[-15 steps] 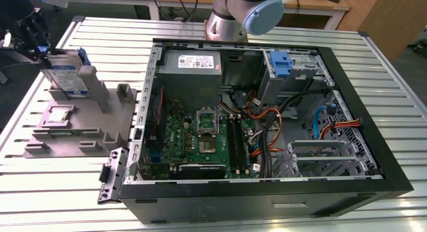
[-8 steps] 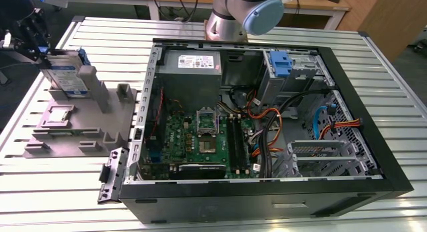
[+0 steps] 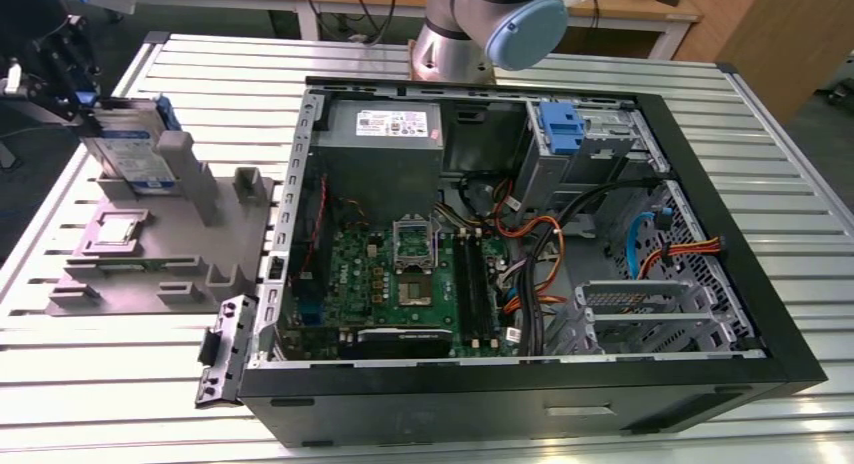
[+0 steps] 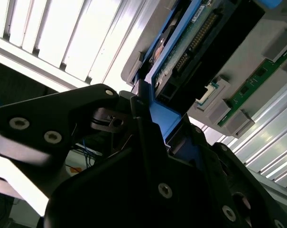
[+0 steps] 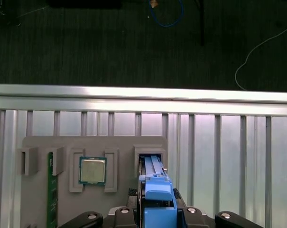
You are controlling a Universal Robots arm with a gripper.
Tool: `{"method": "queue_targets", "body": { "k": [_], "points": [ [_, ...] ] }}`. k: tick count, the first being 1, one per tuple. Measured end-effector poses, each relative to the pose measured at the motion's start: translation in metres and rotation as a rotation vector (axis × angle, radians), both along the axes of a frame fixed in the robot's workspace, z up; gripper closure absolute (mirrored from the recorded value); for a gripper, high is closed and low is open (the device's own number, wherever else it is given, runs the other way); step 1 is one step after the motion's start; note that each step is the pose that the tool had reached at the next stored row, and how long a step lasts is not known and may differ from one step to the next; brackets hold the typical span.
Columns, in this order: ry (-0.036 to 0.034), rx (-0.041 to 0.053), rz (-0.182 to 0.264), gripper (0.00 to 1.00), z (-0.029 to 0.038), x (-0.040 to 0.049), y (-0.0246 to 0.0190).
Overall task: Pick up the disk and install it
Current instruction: 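Pick up the disk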
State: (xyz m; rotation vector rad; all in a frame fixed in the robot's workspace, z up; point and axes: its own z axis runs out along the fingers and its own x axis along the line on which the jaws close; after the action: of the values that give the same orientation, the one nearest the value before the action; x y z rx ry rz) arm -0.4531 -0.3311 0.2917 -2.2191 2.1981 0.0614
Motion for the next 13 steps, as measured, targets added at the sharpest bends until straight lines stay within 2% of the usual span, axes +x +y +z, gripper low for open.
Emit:
{"method": "queue_targets", "body": {
  "k": [5,13],
  "points": [
    [0.0001,-0.0001,0.000,0.64,0.0060,0.0000,0.0000],
    [0.0001,-0.0001,0.000,0.64,0.0197,0.0000,0.0000]
  ]
}}
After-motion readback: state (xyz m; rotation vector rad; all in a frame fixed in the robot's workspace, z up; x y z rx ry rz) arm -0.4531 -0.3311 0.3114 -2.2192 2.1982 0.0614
